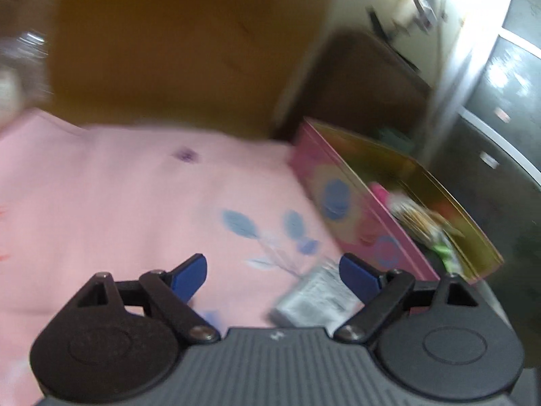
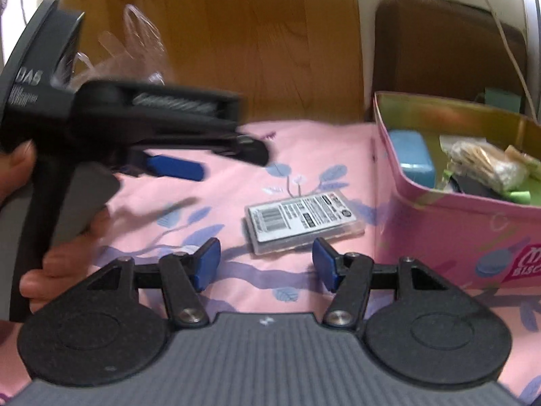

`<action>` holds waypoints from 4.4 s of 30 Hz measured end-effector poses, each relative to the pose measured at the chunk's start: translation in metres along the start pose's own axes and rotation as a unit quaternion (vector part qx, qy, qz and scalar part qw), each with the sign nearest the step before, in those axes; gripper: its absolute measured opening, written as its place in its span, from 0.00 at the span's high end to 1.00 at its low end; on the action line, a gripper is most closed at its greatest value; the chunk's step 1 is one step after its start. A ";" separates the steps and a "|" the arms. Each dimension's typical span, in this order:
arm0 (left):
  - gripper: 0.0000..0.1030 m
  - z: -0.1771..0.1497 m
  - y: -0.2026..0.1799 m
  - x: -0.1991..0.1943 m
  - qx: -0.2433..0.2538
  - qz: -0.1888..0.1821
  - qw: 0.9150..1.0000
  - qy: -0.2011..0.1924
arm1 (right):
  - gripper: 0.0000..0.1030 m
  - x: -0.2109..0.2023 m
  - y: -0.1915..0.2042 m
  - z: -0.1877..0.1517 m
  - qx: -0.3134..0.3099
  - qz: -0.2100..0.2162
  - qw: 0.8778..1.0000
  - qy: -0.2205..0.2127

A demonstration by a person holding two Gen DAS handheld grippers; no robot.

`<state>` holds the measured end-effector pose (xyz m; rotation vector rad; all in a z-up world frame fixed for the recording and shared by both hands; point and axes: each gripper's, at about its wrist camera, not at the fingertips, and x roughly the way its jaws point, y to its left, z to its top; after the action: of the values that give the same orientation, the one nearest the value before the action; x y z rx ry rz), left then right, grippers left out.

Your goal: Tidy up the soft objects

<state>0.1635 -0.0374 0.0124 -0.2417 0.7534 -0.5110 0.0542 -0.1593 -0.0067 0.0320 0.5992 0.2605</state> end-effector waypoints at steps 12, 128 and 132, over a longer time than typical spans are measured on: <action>0.55 -0.048 -0.018 -0.027 0.013 0.004 0.999 0.029 | 0.37 0.001 0.019 0.001 -0.028 0.007 1.000 -0.005; 0.00 -0.135 -0.103 -0.124 0.133 0.180 0.971 -0.078 | 0.00 -0.175 -0.018 -0.041 0.152 -0.090 0.969 -0.175; 0.00 -0.135 -0.105 -0.123 0.143 0.194 0.967 -0.081 | 0.00 -0.175 -0.023 -0.041 0.160 -0.090 0.967 -0.175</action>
<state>-0.0445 -0.0667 0.0293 0.1328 0.5407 -0.2198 -0.1029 -0.2273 0.0536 0.3280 0.2836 -0.0226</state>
